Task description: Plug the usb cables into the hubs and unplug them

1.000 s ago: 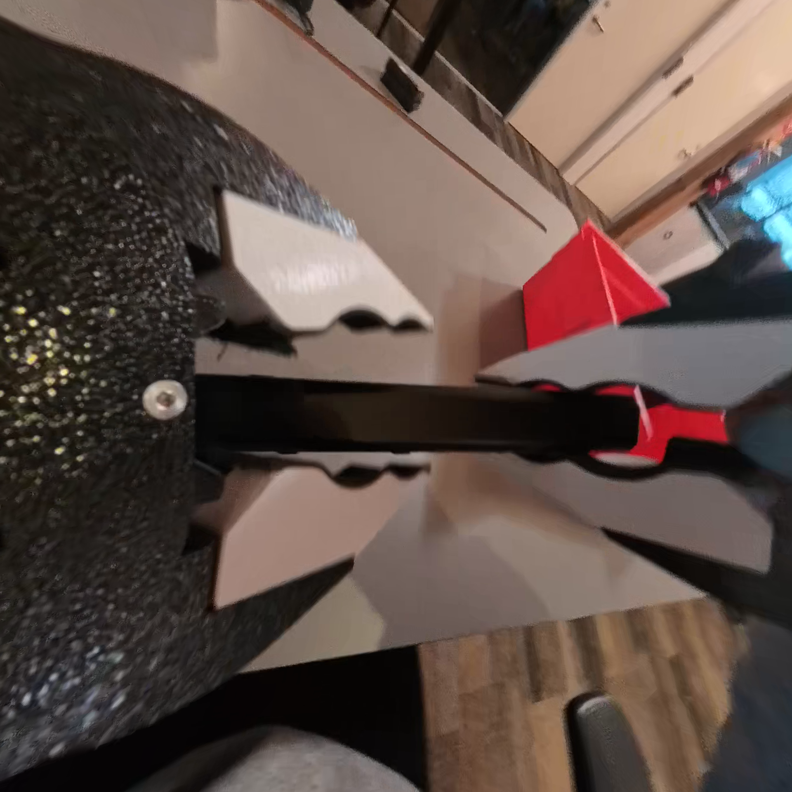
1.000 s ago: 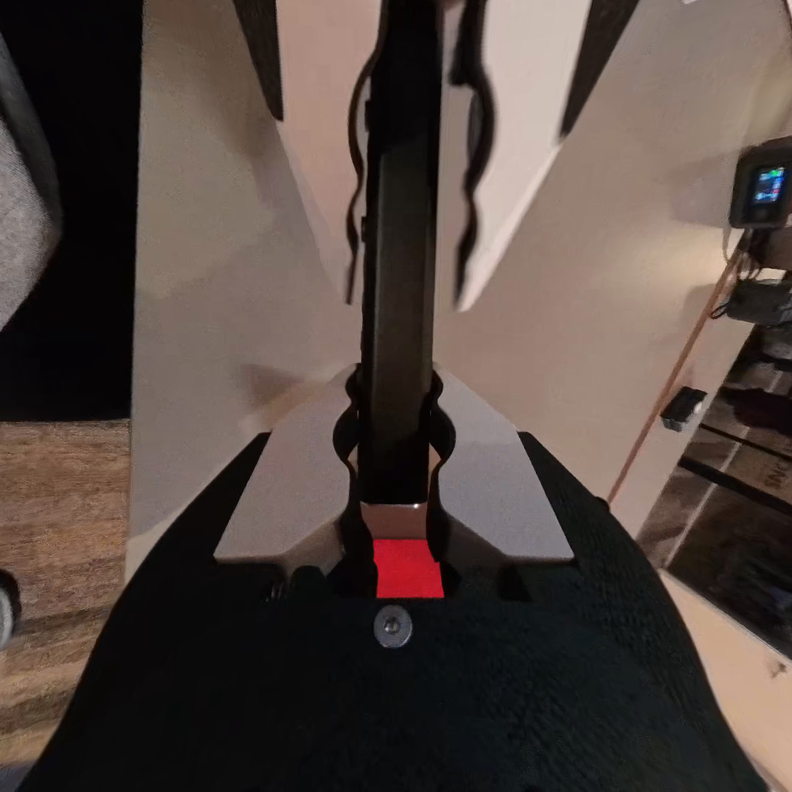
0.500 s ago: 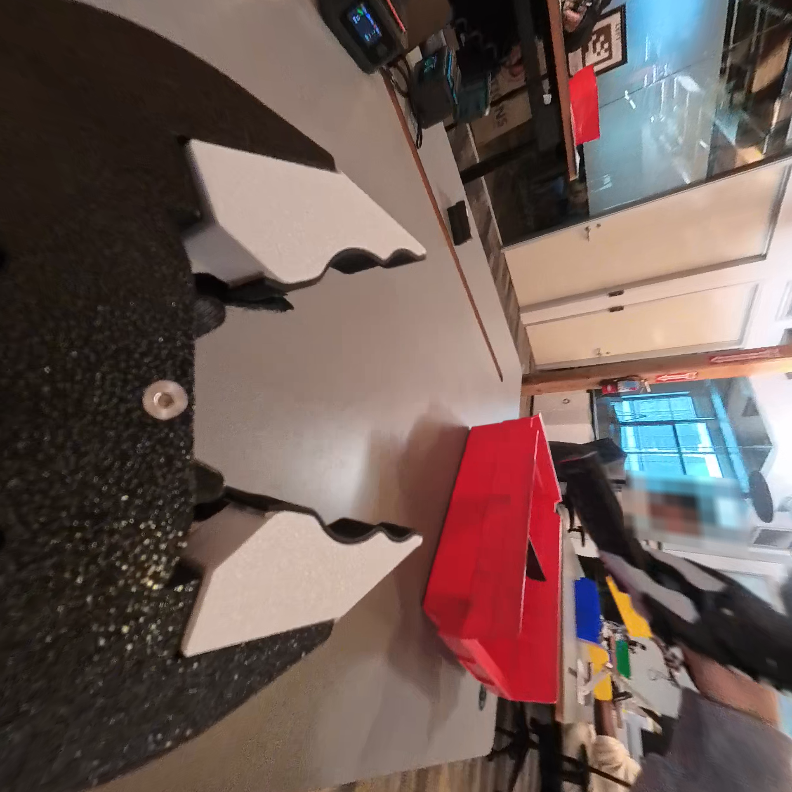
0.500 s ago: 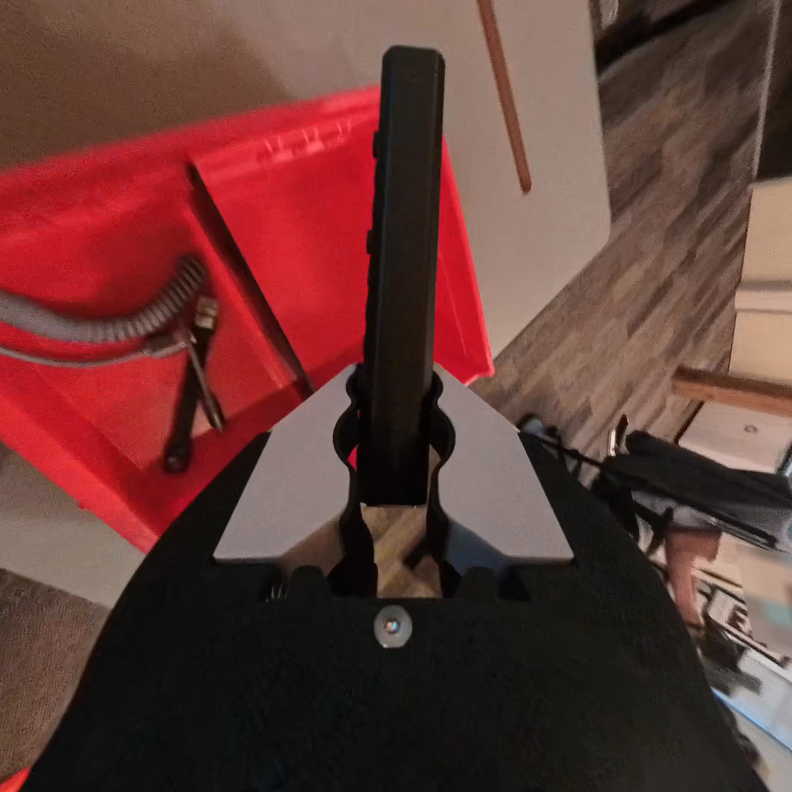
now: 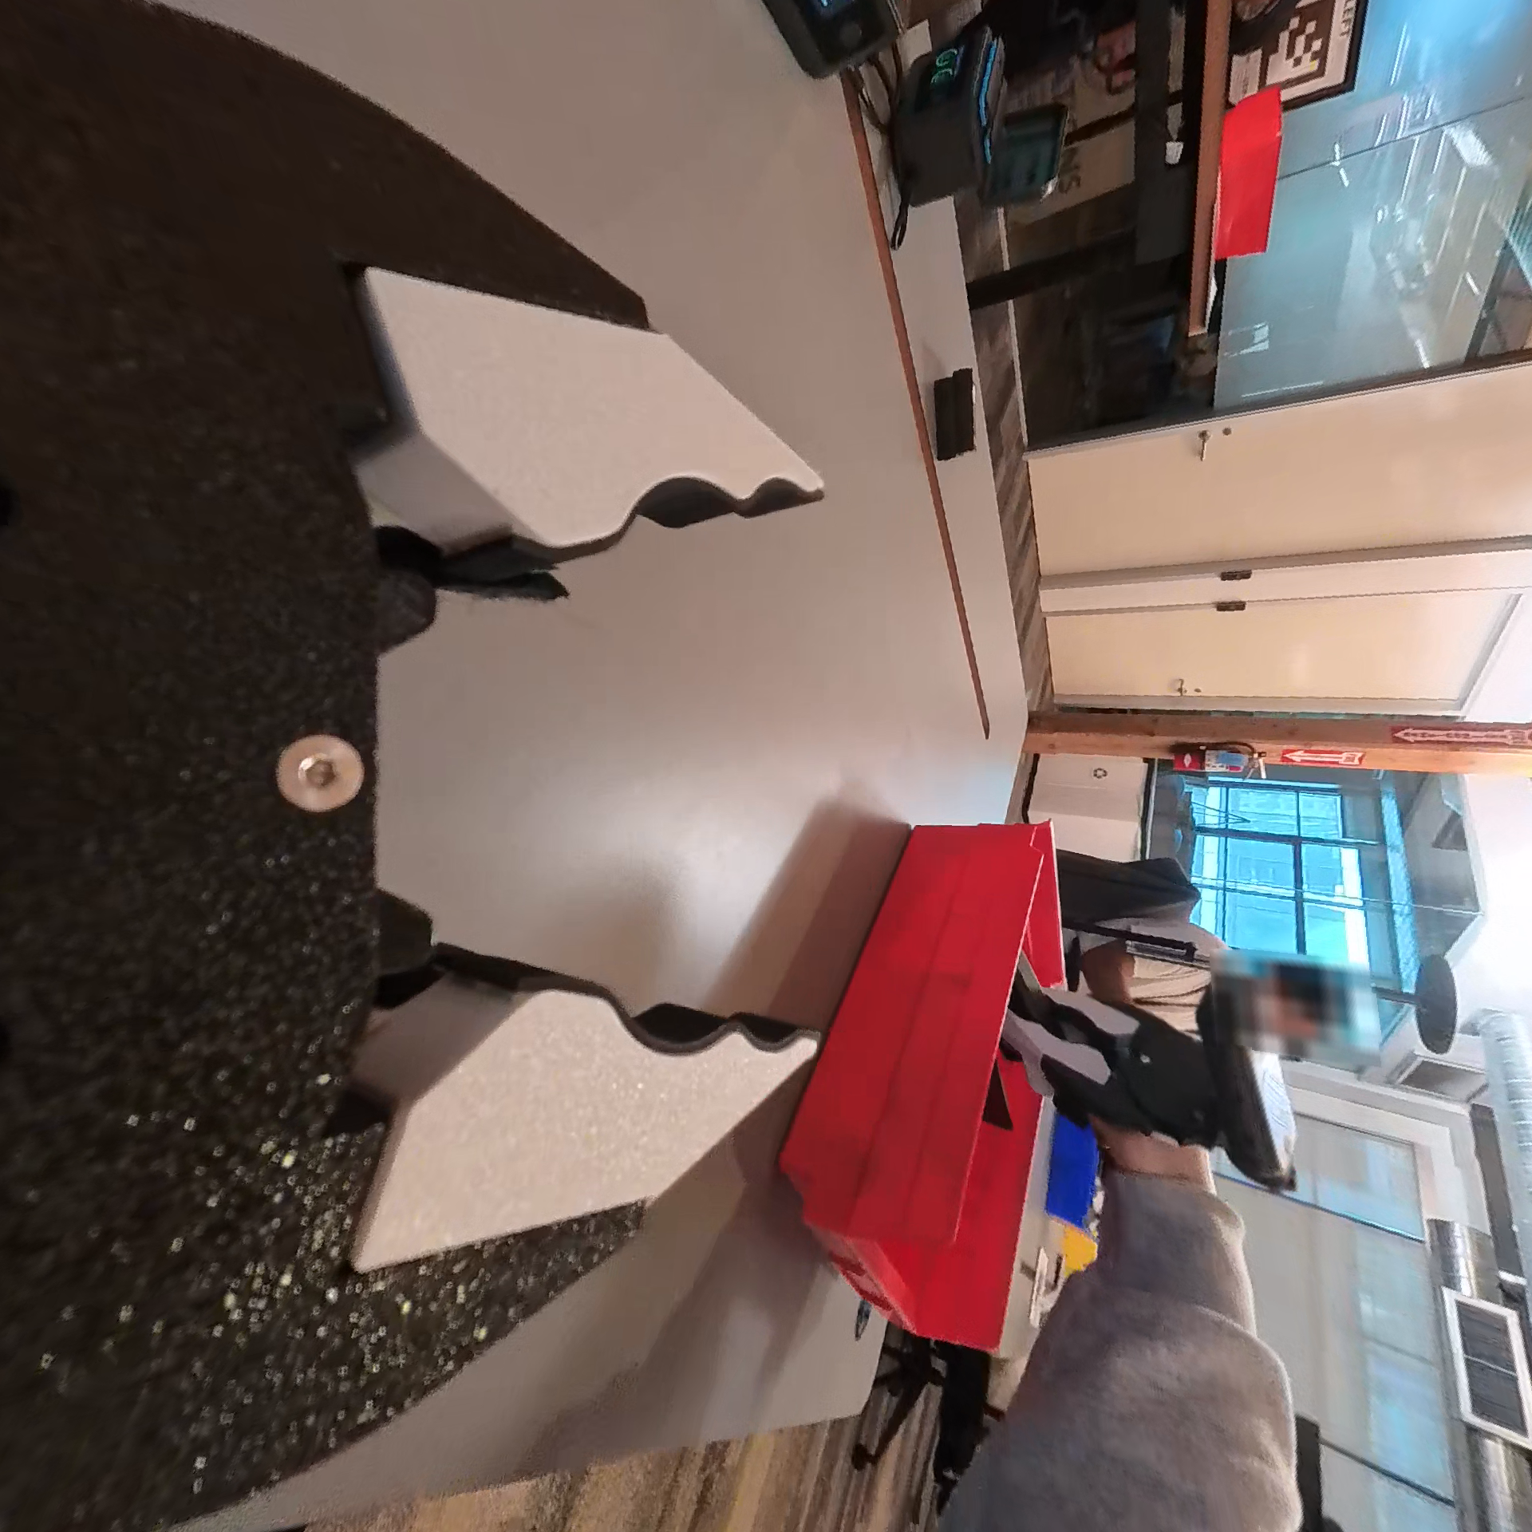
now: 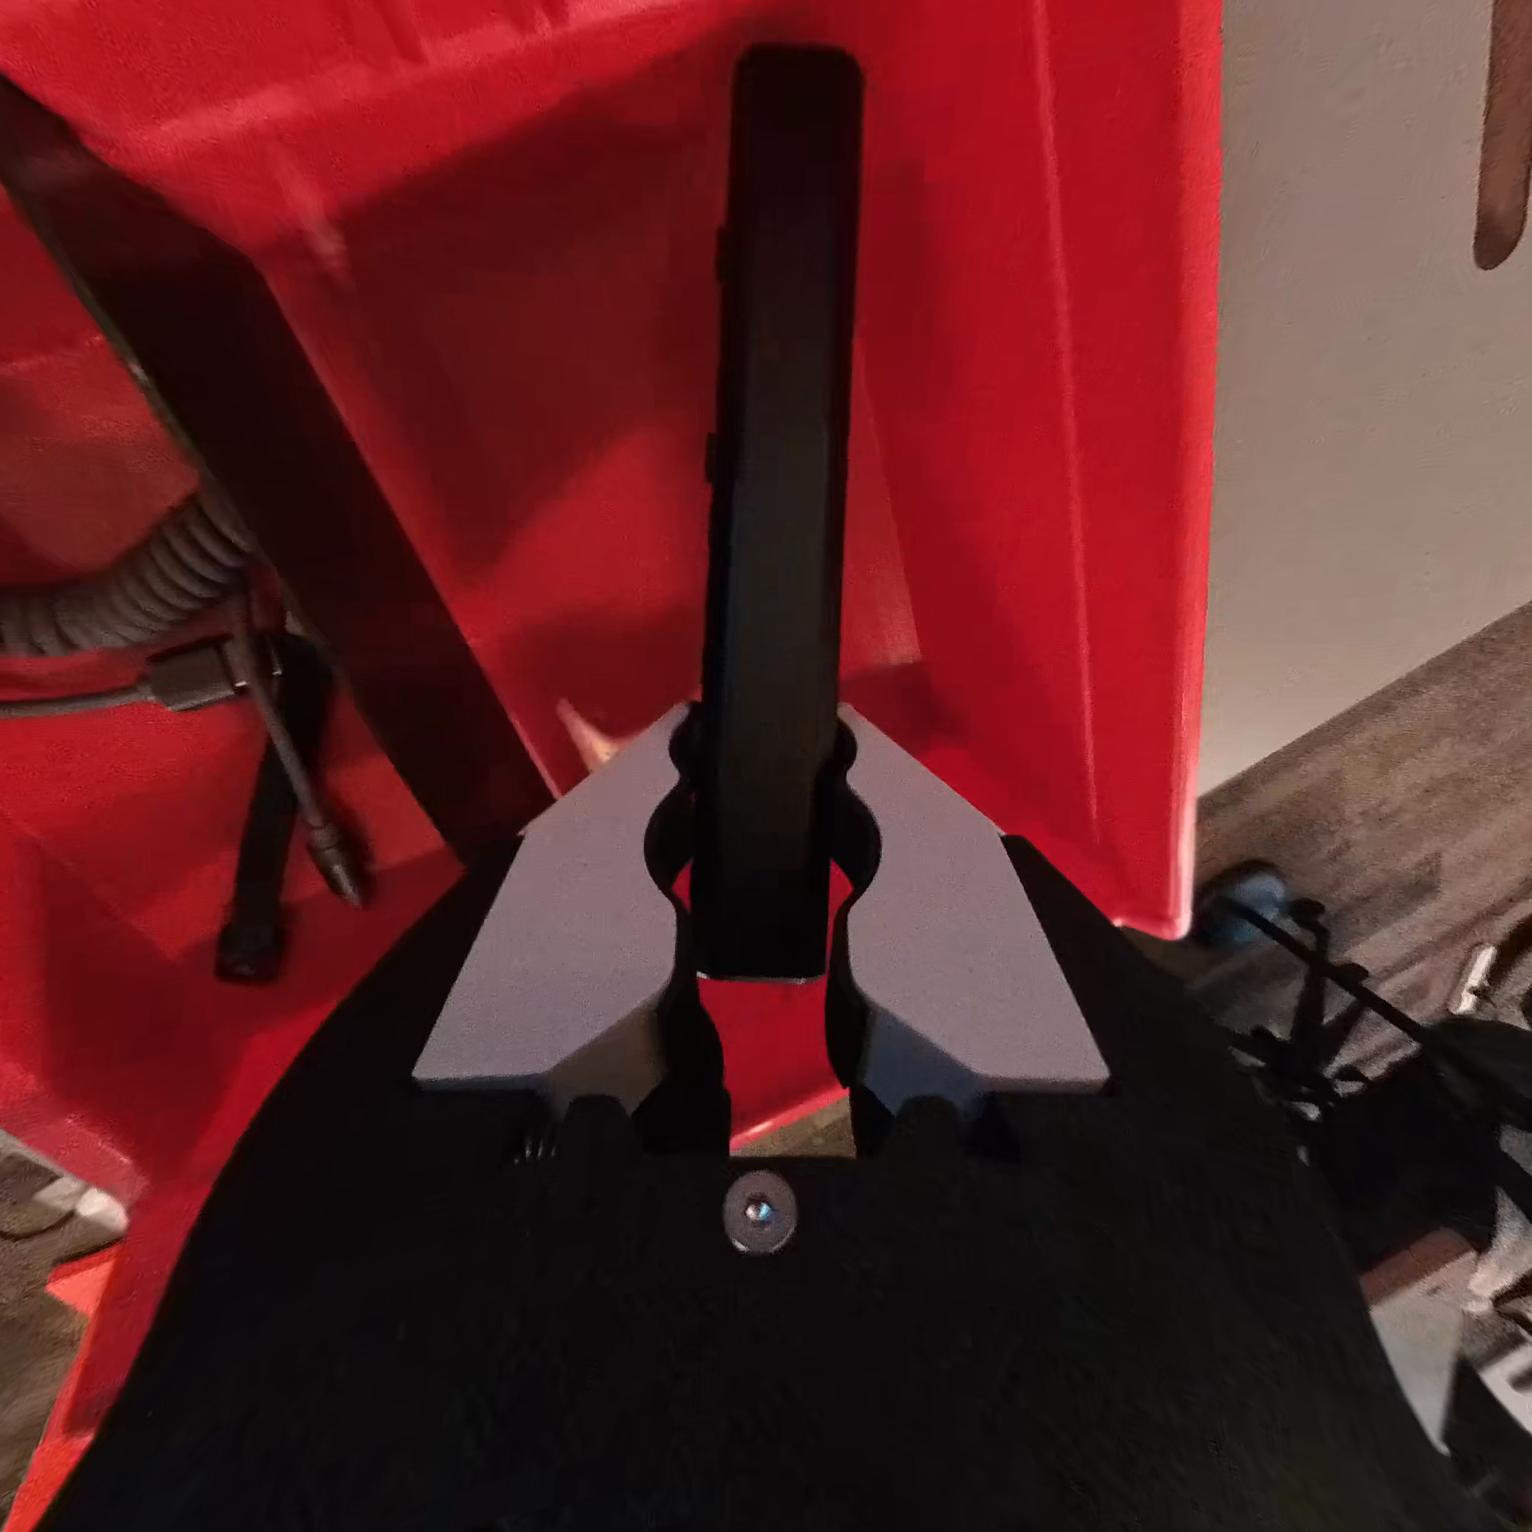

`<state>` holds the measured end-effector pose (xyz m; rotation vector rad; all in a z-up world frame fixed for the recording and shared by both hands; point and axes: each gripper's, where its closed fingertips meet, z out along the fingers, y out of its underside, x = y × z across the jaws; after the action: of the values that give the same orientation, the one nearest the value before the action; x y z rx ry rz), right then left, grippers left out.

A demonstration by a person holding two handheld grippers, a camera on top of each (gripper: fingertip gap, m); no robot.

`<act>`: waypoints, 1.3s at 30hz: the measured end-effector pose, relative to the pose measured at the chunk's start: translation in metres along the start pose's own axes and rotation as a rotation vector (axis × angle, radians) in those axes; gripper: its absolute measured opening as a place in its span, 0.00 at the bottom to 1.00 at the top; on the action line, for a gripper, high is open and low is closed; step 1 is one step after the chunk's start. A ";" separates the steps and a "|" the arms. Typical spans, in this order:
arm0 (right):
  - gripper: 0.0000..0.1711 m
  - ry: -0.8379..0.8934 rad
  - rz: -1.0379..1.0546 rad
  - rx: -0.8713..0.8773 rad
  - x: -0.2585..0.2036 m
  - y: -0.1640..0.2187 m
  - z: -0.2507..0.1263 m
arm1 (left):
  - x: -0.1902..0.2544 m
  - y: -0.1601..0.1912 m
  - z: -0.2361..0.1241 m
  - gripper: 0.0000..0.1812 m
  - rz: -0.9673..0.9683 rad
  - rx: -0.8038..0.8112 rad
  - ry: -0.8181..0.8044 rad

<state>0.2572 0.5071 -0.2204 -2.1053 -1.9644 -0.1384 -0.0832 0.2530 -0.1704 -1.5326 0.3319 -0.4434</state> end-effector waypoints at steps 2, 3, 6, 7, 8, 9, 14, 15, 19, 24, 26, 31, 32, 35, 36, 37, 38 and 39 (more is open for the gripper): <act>0.16 -0.032 0.021 -0.046 0.001 0.007 0.005 | 0.000 0.001 0.001 0.64 0.002 -0.007 0.002; 0.16 -0.050 0.035 -0.084 0.001 0.013 0.009 | 0.000 0.001 0.002 0.64 0.002 -0.008 0.001; 0.16 -0.088 0.082 -0.184 -0.001 0.029 0.019 | 0.000 0.001 0.002 0.64 -0.003 -0.008 0.001; 0.16 -0.091 0.106 -0.214 -0.001 0.034 0.022 | 0.000 0.001 0.001 0.64 -0.005 -0.008 0.001; 0.17 -0.078 0.126 -0.237 0.001 0.037 0.024 | -0.001 0.002 0.001 0.64 -0.006 -0.008 0.000; 0.20 -0.061 0.134 -0.252 0.003 0.039 0.024 | -0.001 0.002 0.001 0.64 -0.004 -0.009 -0.001; 0.39 0.169 0.133 -0.249 0.029 0.036 -0.014 | 0.002 0.004 0.002 0.64 0.025 -0.021 -0.005; 0.42 0.257 0.128 -0.217 0.035 0.028 -0.029 | 0.002 0.004 0.003 0.64 0.026 -0.023 -0.005; 0.41 0.534 0.121 0.181 0.006 -0.059 -0.099 | 0.000 0.004 0.002 0.64 0.018 -0.021 -0.010; 0.38 0.475 0.184 0.817 -0.130 -0.196 -0.150 | -0.002 0.002 0.000 0.63 0.016 -0.013 -0.027; 0.35 0.587 0.237 0.958 -0.154 -0.229 -0.153 | -0.003 0.002 -0.001 0.62 0.017 -0.012 -0.037; 0.23 0.756 0.254 1.254 -0.170 -0.290 -0.111 | -0.010 0.003 -0.003 0.56 0.033 -0.015 -0.095; 0.23 0.700 0.275 1.276 -0.173 -0.295 -0.094 | -0.009 0.003 -0.003 0.56 0.039 -0.018 -0.096; 0.23 0.503 0.183 1.354 -0.203 -0.305 -0.080 | -0.008 0.004 -0.004 0.55 0.062 -0.027 -0.102; 0.22 0.519 0.147 1.387 -0.207 -0.303 -0.085 | -0.007 0.005 -0.003 0.55 0.071 -0.033 -0.102; 0.19 0.544 0.125 1.422 -0.208 -0.301 -0.087 | -0.006 0.006 -0.002 0.54 0.078 -0.042 -0.100; 0.17 0.551 0.124 1.422 -0.207 -0.300 -0.085 | -0.005 0.007 -0.001 0.54 0.090 -0.049 -0.097; 0.17 0.549 0.141 1.393 -0.204 -0.300 -0.081 | -0.003 0.006 -0.001 0.54 0.108 -0.051 -0.095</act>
<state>-0.0487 0.3060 -0.1550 -1.0565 -0.9825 0.4870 -0.0859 0.2538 -0.1770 -1.5719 0.3517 -0.2782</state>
